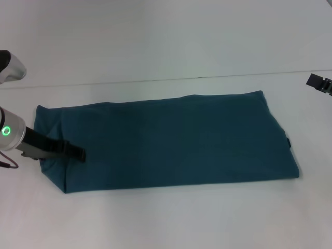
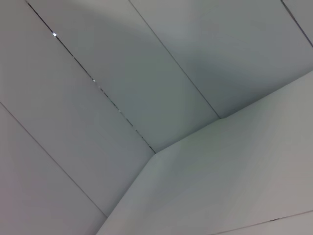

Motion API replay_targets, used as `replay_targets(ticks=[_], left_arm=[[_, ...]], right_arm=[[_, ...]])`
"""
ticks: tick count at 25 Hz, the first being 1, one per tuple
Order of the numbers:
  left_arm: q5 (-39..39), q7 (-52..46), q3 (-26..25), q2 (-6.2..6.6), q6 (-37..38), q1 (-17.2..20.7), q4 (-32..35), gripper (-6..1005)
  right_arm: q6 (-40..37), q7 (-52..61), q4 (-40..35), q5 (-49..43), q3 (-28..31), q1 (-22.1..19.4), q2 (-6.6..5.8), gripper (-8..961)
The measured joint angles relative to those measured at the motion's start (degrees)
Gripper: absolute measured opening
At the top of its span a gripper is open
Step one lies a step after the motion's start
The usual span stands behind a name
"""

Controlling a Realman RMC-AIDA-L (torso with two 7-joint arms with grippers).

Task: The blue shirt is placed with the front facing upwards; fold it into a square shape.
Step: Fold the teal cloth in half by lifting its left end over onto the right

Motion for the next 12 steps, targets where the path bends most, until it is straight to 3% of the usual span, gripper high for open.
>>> replay_targets(ticks=[12], left_arm=[[0.46,-0.36,2.81,-0.18,-1.12,-0.16,1.93,881]], right_arm=[[0.26,-0.31,0.00,0.34,0.00,0.15,0.14,746]])
